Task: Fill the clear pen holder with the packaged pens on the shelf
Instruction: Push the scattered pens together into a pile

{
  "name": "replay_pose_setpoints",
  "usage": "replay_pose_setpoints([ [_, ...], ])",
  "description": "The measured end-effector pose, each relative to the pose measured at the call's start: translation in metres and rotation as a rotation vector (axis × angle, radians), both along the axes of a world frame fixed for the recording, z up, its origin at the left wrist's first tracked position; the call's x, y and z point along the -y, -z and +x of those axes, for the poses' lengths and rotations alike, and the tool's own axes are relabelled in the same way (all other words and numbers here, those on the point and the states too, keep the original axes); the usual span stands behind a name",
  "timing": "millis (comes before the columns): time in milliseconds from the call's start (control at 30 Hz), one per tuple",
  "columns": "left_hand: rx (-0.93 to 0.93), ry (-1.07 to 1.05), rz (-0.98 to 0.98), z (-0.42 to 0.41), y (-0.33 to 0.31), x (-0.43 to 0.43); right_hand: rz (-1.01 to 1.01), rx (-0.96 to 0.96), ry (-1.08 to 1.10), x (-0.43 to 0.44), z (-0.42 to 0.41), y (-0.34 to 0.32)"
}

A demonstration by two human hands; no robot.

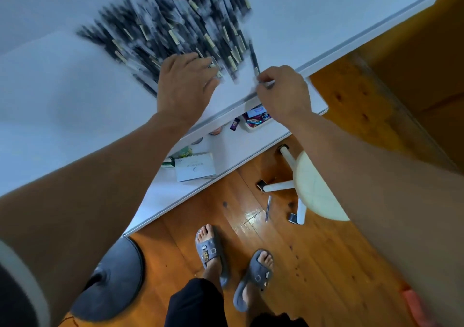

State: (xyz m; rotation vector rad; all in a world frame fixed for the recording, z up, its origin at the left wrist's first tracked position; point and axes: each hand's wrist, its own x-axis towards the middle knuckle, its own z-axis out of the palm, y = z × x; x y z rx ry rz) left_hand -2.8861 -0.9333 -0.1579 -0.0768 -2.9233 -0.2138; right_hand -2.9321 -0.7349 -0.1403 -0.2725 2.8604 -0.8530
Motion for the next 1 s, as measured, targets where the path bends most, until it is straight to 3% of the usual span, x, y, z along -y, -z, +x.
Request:
replay_pose_setpoints([
  [133, -0.160, 0.134, 0.094, 0.006, -0.014, -0.017, -0.070, 0.047, 0.090, -0.028, 0.025, 0.012],
  [367, -0.332, 0.493, 0.301, 0.002, -0.069, -0.108, 0.163, 0.460, 0.107, -0.096, 0.082, 0.052],
  [500, -0.108, 0.482, 0.463, 0.029, -0.057, -0.172, 0.205, 0.624, 0.160, -0.138, 0.121, 0.080],
  [700, 0.462, 0.160, 0.505, 0.077, 0.101, -0.194, 0.225, 0.785, 0.170, -0.173, 0.165, 0.189],
  [1000, 0.782, 0.103, 0.360, 0.106, 0.383, -0.196, 0.295, 0.820, 0.200, -0.179, 0.204, 0.470],
])
